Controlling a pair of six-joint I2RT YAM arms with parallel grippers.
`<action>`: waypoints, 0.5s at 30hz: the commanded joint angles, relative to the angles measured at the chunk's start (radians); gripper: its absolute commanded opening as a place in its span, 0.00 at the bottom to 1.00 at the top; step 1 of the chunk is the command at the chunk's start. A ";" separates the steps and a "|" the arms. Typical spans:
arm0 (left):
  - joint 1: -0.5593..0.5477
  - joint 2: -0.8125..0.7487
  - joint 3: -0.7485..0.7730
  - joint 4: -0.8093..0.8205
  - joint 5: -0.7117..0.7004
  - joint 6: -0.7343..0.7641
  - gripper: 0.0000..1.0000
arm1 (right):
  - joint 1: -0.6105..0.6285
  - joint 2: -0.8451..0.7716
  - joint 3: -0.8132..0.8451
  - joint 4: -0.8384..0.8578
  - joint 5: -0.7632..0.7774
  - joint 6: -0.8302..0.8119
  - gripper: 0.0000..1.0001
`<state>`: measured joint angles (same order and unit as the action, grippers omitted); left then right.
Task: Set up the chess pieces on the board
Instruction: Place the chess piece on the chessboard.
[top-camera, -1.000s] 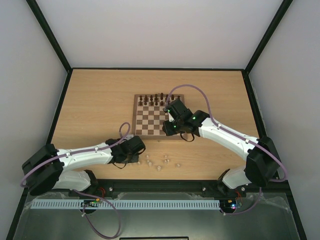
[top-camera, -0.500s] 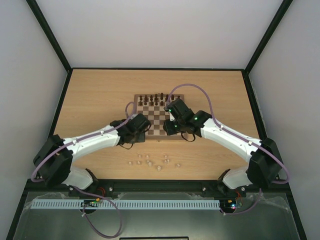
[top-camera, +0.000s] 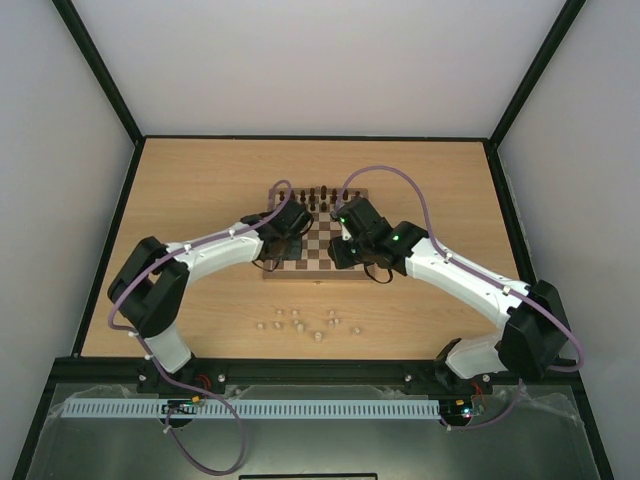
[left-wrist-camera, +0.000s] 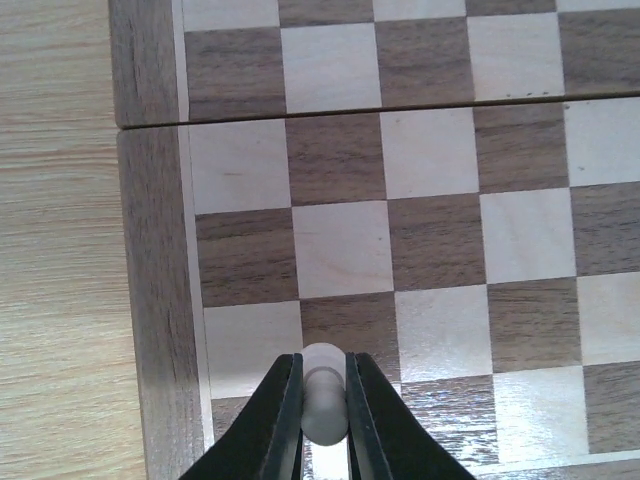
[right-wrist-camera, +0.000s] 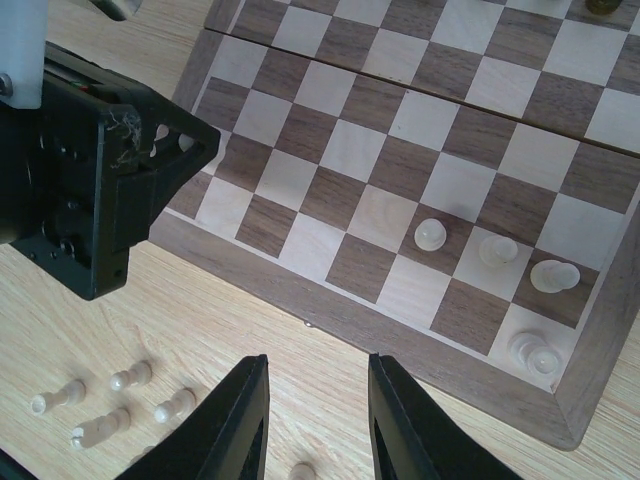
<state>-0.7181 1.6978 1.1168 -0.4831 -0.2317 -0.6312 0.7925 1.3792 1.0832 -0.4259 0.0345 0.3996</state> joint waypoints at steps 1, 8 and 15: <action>0.015 0.011 0.008 -0.006 0.012 0.032 0.10 | 0.001 -0.021 -0.013 -0.031 0.007 -0.008 0.28; 0.033 0.001 -0.047 0.014 0.018 0.025 0.10 | 0.002 -0.013 -0.013 -0.026 -0.010 -0.008 0.28; 0.046 -0.004 -0.068 0.022 0.015 0.031 0.11 | 0.001 -0.006 -0.013 -0.027 -0.012 -0.010 0.28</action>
<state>-0.6827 1.7073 1.0649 -0.4648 -0.2176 -0.6109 0.7925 1.3792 1.0832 -0.4259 0.0296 0.3996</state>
